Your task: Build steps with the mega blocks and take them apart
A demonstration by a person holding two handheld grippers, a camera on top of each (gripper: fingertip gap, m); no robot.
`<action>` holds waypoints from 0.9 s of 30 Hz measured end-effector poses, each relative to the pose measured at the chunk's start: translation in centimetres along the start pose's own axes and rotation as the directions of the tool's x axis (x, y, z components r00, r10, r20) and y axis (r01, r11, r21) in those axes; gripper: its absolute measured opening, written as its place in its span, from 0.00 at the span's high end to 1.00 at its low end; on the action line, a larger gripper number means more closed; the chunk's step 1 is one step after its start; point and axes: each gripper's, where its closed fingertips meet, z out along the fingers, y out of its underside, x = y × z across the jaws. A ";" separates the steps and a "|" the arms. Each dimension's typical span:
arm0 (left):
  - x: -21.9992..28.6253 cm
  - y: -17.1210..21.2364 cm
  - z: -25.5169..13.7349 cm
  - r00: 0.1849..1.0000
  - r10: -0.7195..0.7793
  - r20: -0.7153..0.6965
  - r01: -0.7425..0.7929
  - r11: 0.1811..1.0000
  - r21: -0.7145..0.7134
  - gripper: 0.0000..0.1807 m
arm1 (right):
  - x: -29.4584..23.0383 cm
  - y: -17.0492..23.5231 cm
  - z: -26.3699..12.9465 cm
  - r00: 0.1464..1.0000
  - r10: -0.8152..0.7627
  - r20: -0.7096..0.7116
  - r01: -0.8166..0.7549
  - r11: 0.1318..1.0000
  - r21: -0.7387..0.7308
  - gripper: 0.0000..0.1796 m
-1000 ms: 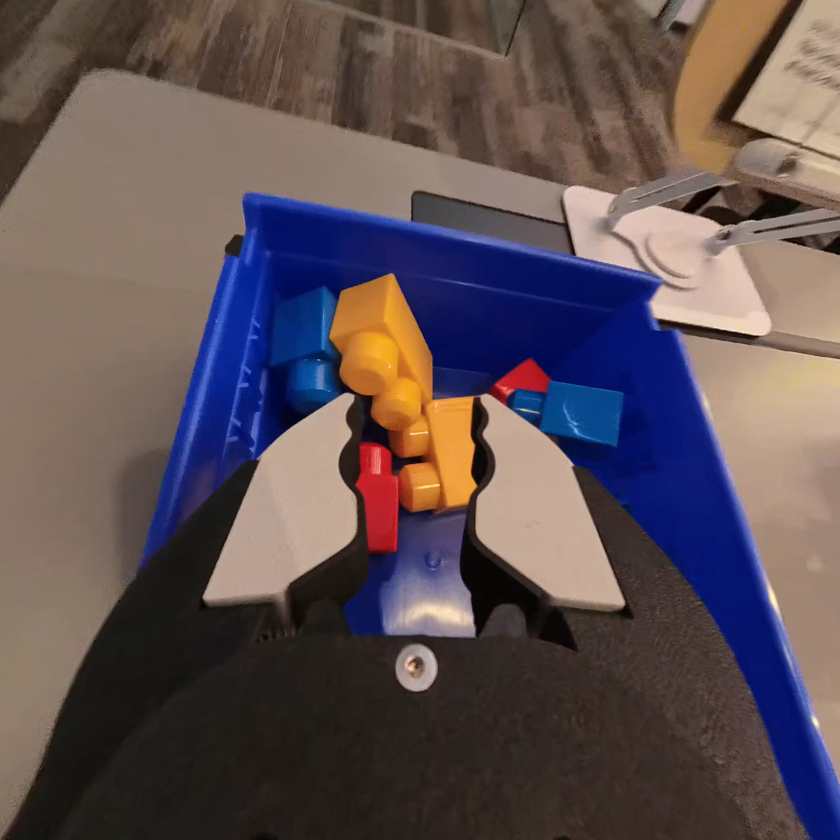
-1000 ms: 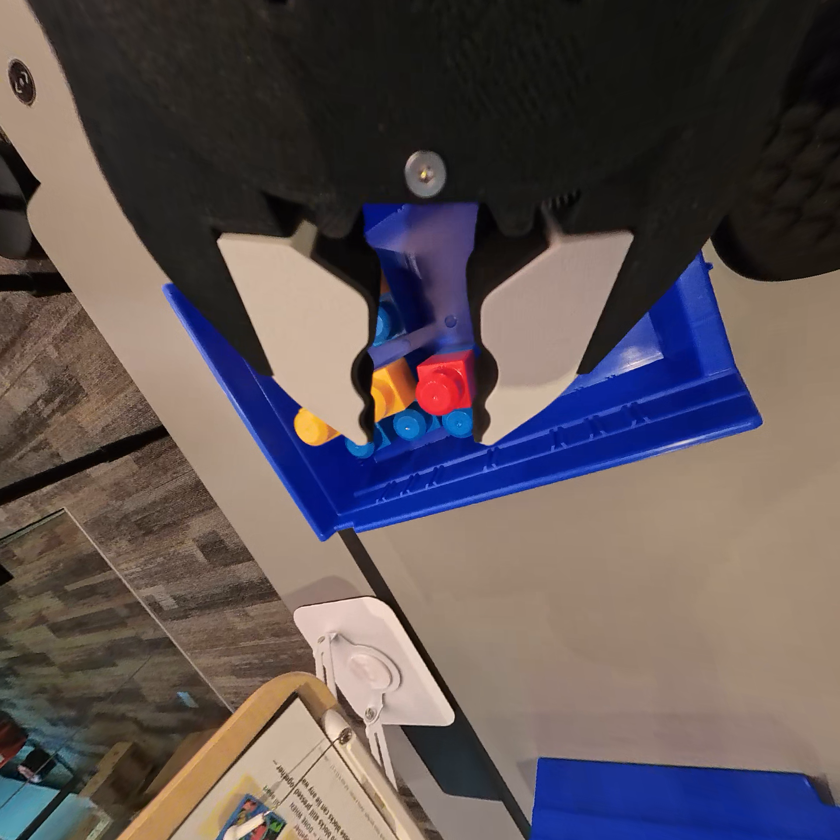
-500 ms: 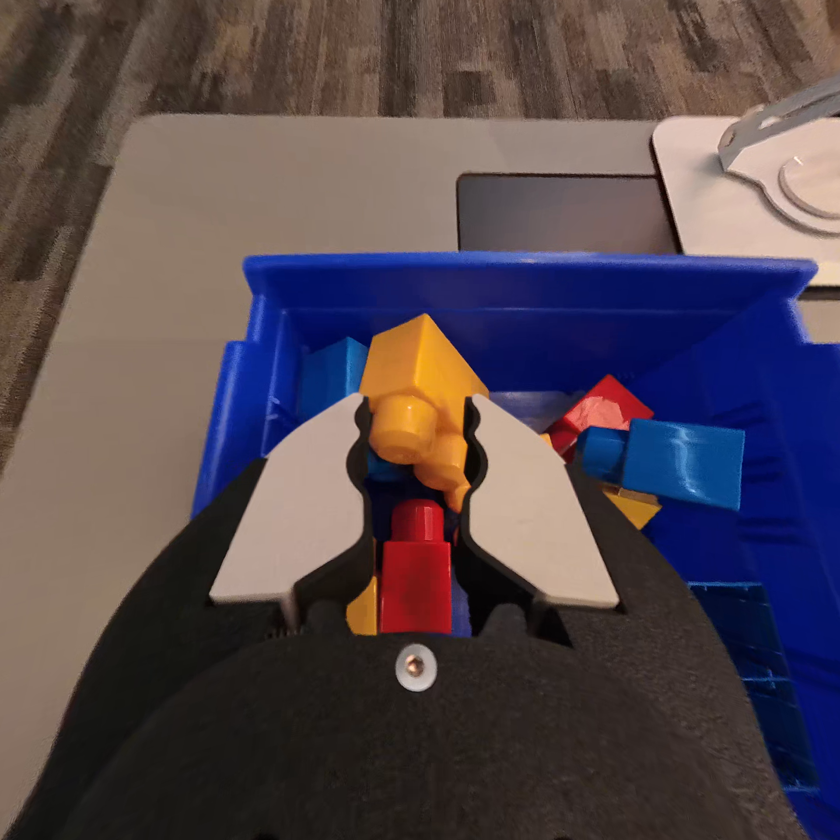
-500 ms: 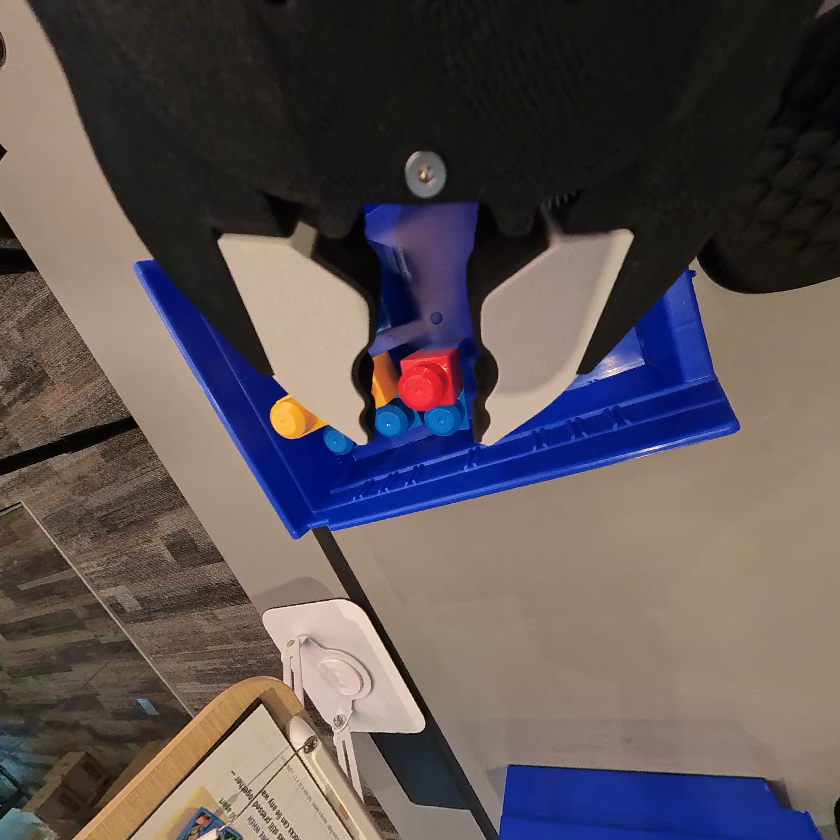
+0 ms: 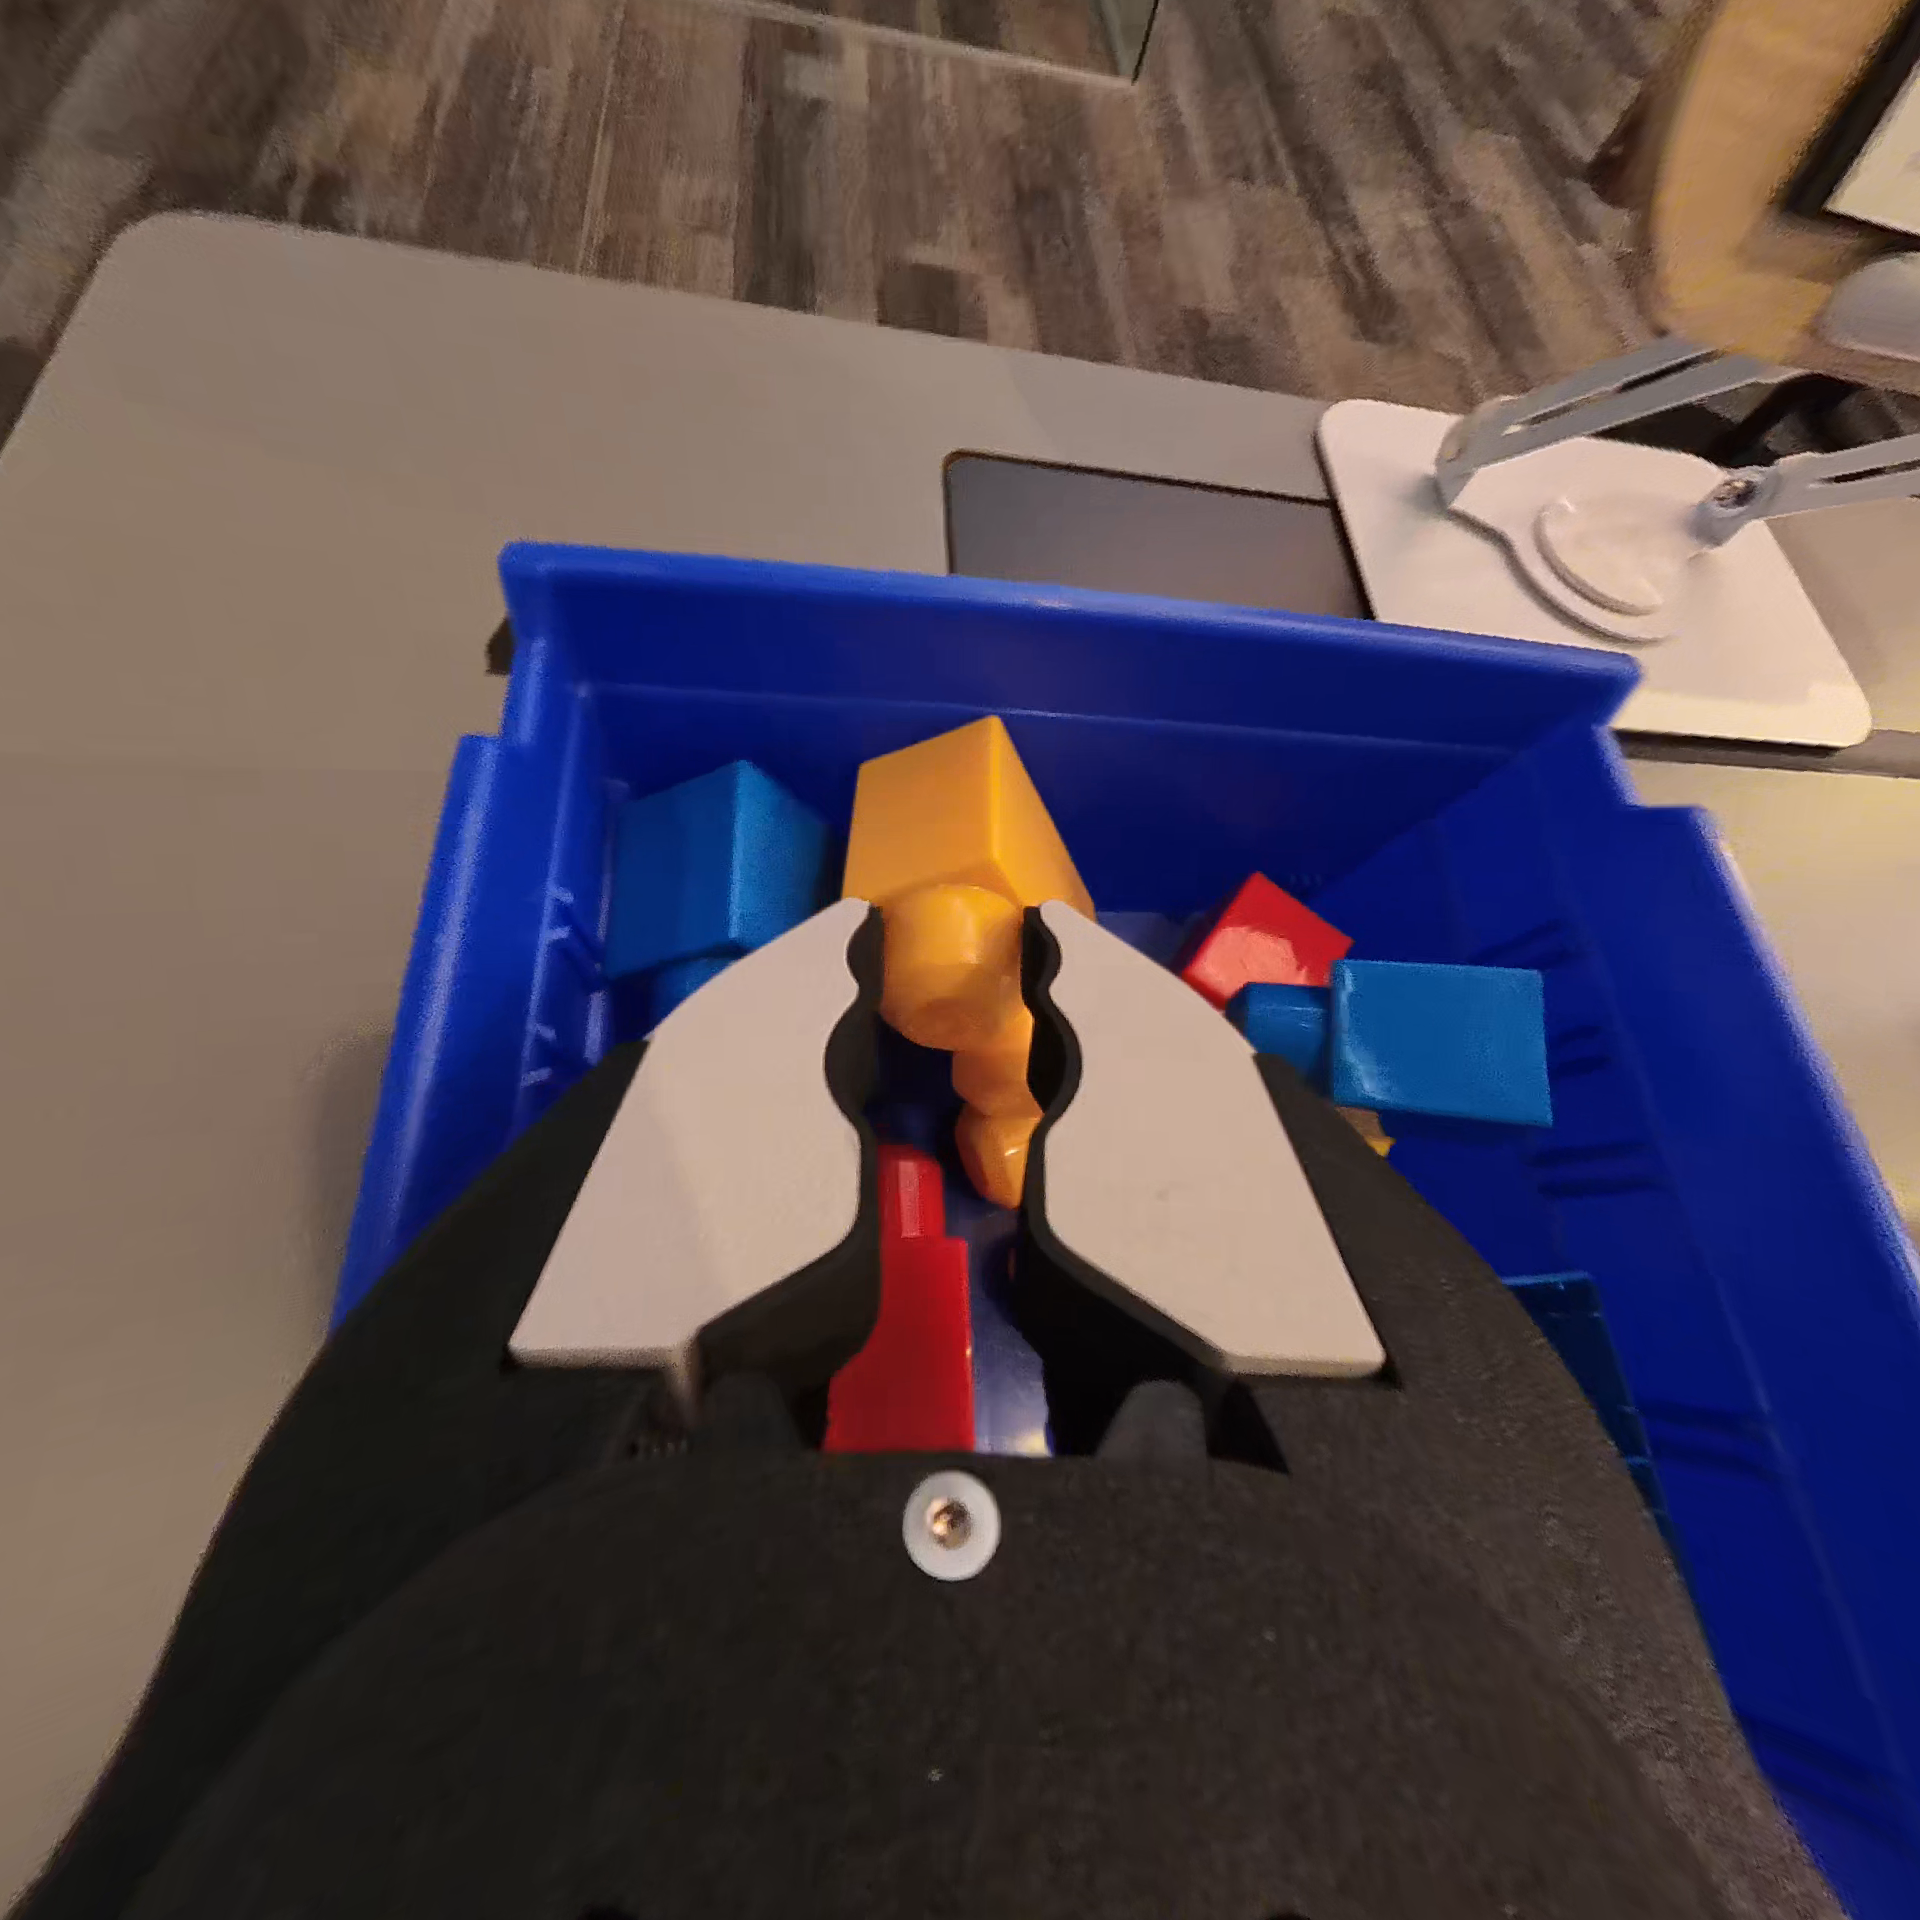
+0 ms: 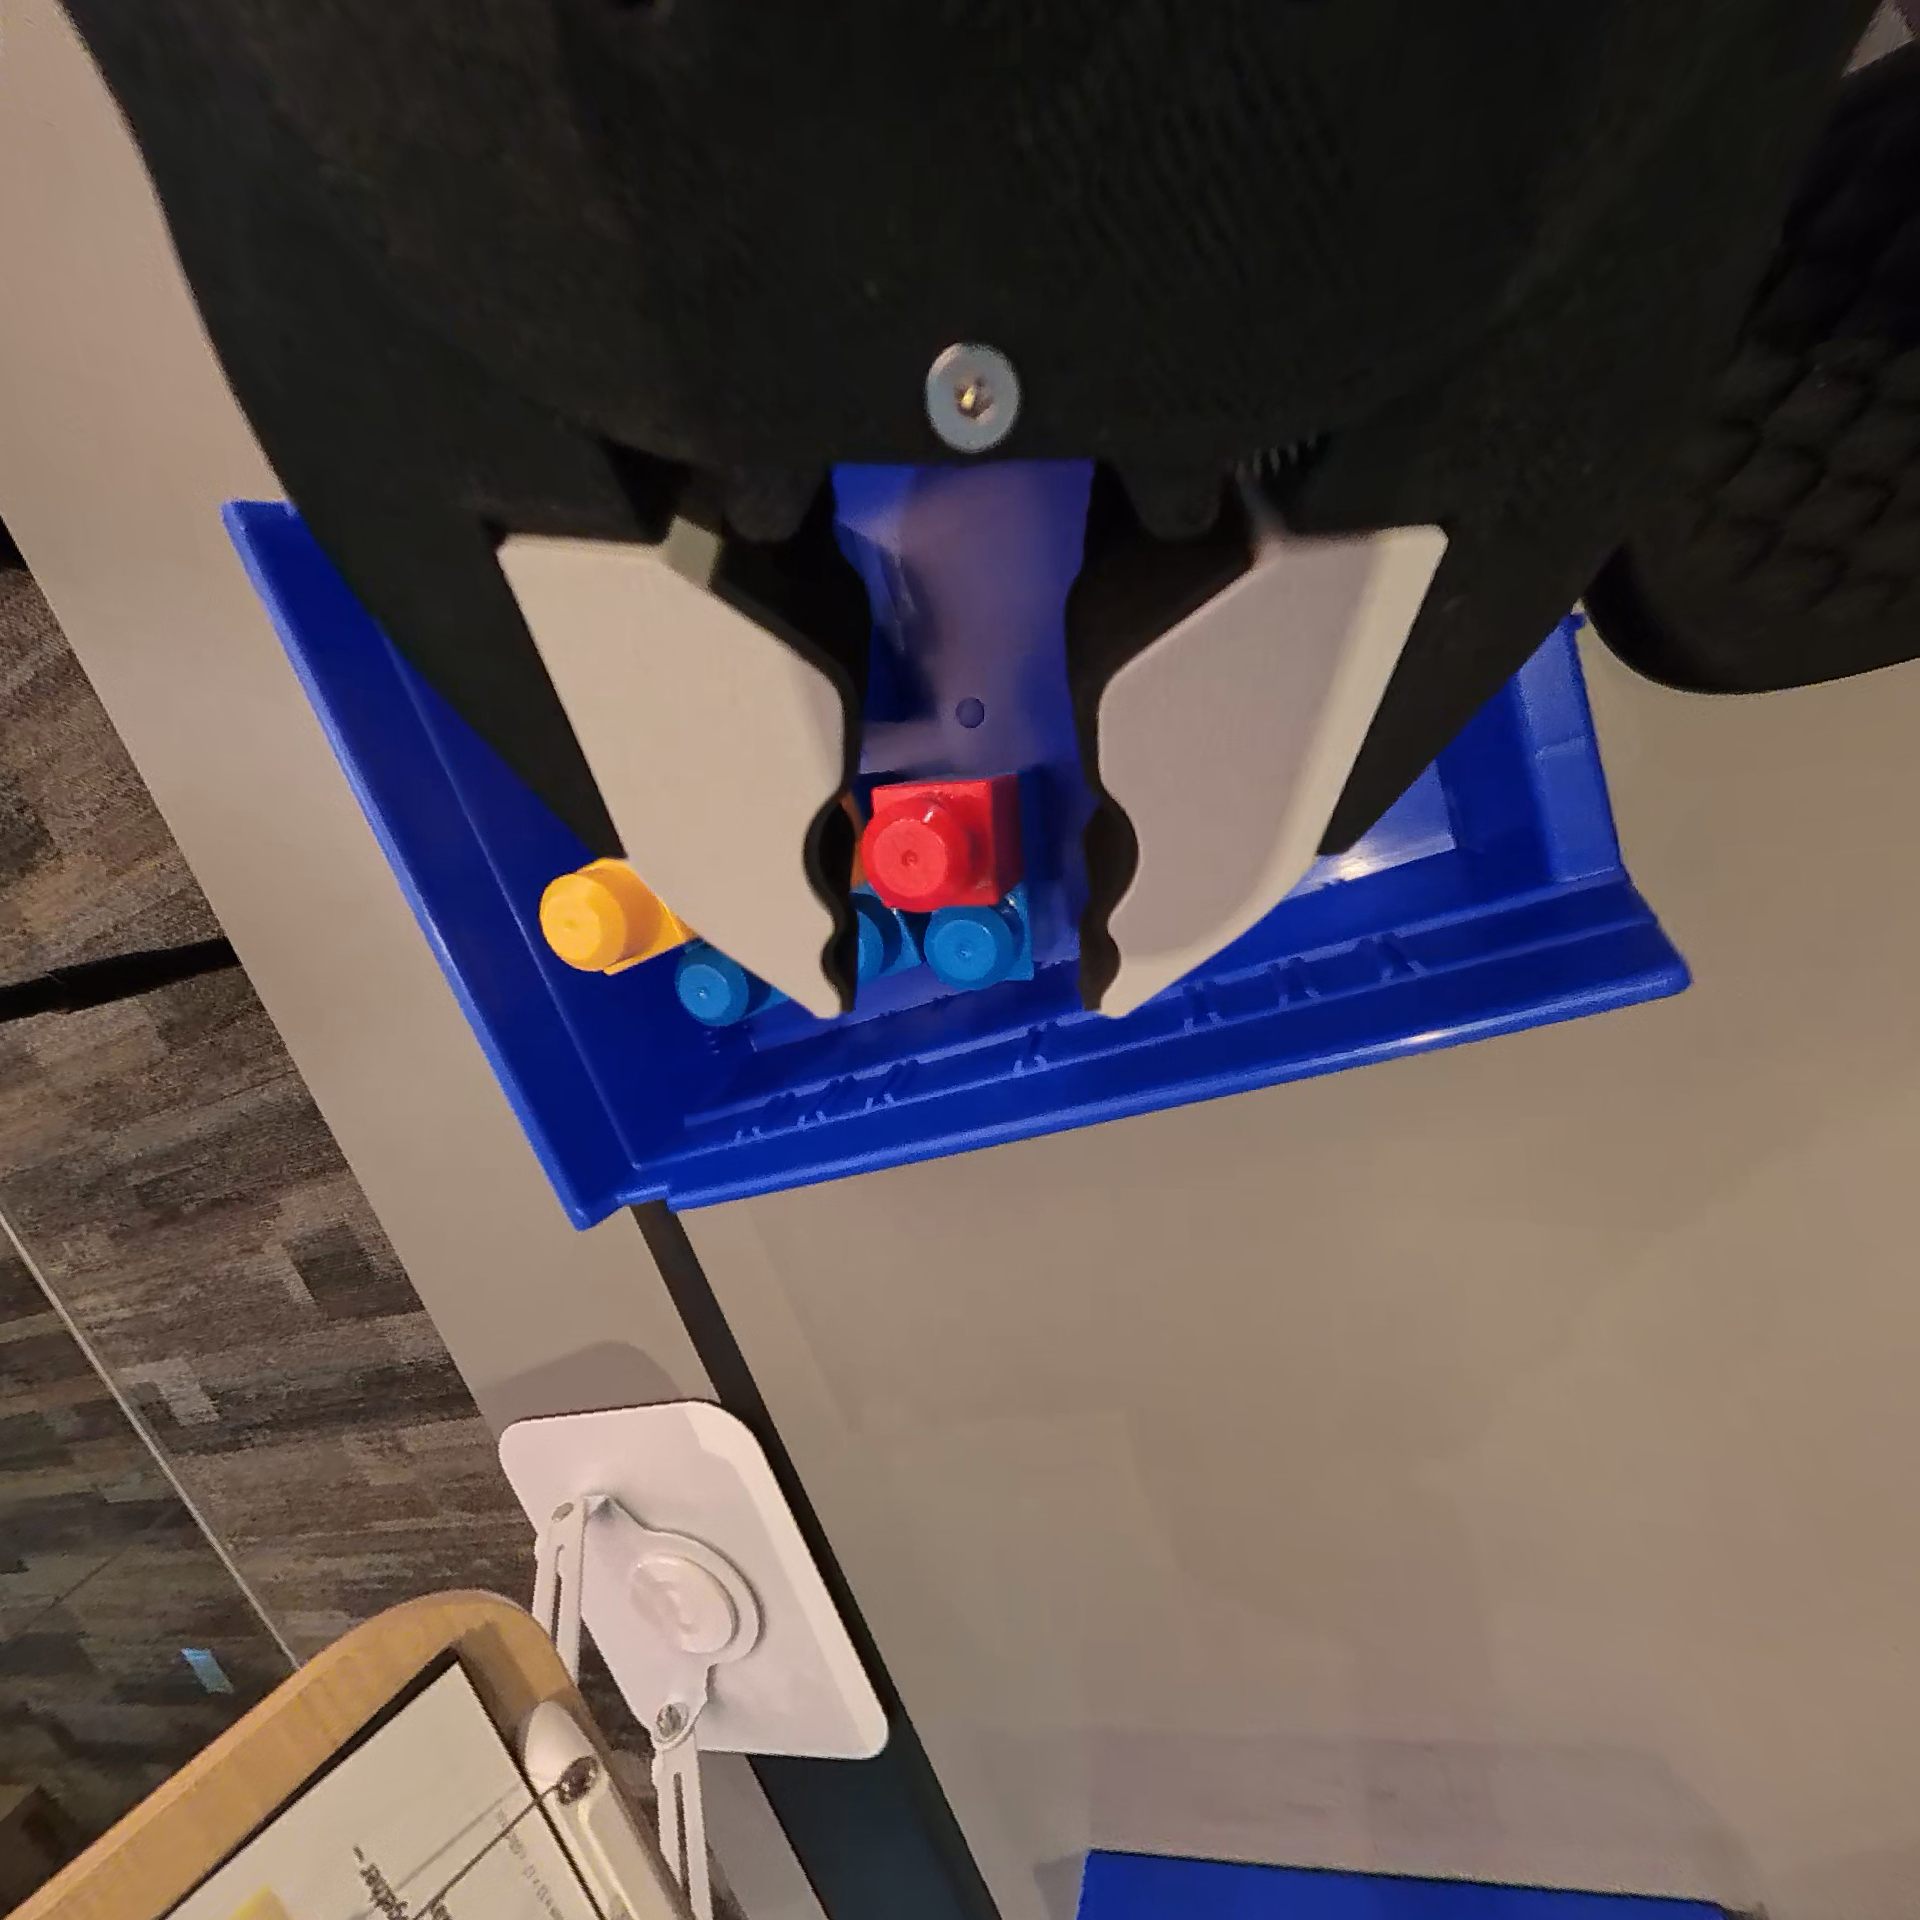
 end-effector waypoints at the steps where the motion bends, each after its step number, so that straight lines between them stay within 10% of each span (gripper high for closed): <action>1: 0.8 -0.2 -0.1 0.999 0.023 -0.030 -0.023 1.000 0.021 0.86 | 0.0 -0.1 -0.1 1.000 0.000 0.000 0.000 1.000 0.009 0.76; 8: 5.3 -0.9 -0.2 0.978 0.053 -0.201 -0.036 0.995 0.090 0.85 | 0.4 0.3 -0.6 1.000 0.025 -0.014 -0.025 0.999 0.020 0.76; 27: 6.0 -1.4 1.9 0.972 0.211 -0.101 -0.193 0.968 0.159 0.71 | 0.1 0.9 0.2 1.000 0.017 0.007 -0.017 0.999 -0.032 0.76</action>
